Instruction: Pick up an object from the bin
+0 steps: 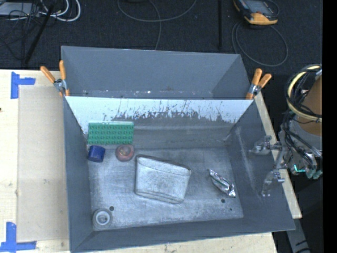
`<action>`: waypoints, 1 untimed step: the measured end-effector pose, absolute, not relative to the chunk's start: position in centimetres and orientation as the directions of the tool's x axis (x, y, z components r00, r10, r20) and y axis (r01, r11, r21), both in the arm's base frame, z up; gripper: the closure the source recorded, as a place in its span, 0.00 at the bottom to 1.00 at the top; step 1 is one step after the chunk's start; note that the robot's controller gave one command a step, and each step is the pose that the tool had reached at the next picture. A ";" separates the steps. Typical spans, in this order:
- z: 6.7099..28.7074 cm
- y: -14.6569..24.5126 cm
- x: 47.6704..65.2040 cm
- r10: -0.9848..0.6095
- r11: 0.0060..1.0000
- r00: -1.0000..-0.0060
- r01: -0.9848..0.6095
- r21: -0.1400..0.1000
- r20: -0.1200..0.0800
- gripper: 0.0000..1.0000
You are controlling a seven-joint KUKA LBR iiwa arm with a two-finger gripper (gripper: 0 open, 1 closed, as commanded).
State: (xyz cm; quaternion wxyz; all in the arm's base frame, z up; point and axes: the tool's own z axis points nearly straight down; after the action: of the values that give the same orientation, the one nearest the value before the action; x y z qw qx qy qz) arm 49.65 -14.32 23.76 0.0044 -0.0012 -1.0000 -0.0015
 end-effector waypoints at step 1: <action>8.5 -9.9 49.9 -0.094 0.996 -0.996 -0.094 0.004 0.005 0.00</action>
Offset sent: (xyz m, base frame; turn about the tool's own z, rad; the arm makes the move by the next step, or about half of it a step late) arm 0.0040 0.0415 -0.1492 -0.0937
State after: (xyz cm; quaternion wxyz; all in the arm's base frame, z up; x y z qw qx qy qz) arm 49.94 -9.95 8.47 0.0026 0.0472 -0.9989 -0.0020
